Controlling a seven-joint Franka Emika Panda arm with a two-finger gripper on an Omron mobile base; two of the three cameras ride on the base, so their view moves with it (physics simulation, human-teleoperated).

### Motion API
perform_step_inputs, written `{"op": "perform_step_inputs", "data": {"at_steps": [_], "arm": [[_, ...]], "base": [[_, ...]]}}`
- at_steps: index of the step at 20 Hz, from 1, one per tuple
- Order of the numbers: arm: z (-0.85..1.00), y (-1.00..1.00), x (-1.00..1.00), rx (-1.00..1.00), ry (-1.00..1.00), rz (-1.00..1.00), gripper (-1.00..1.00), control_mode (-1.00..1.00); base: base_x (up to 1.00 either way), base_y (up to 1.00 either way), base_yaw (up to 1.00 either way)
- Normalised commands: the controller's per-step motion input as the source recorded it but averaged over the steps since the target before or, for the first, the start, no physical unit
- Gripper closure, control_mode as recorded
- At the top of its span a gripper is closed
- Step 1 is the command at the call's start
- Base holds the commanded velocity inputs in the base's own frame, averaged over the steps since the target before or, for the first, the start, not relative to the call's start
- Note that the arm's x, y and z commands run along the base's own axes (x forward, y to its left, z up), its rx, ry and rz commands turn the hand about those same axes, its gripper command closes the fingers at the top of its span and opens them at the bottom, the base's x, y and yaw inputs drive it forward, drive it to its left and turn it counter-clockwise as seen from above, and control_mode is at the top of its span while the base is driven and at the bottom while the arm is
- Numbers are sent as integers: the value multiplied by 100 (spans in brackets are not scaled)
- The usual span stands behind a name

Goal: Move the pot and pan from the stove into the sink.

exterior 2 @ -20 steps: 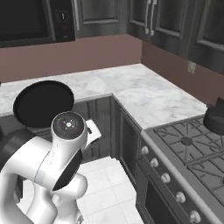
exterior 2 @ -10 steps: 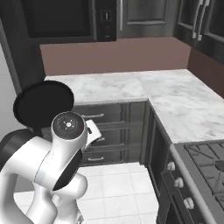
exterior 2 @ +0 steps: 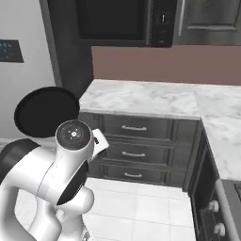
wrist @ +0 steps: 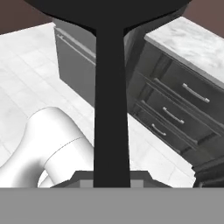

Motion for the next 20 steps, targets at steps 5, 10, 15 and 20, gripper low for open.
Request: {"op": "perform_step_inputs", "data": {"at_steps": [5, 10, 15, 20], "arm": [[0, 0, 0, 0, 0, 0, 100, 100], [0, 0, 0, 0, 0, 0, 100, 100], [0, 0, 0, 0, 0, 0, 100, 100], [0, 0, 0, 0, 0, 0, 100, 100]], "base": [[-20, -5, 46], [-19, -3, 46], [-18, -3, 47], [-17, -2, 47]]}}
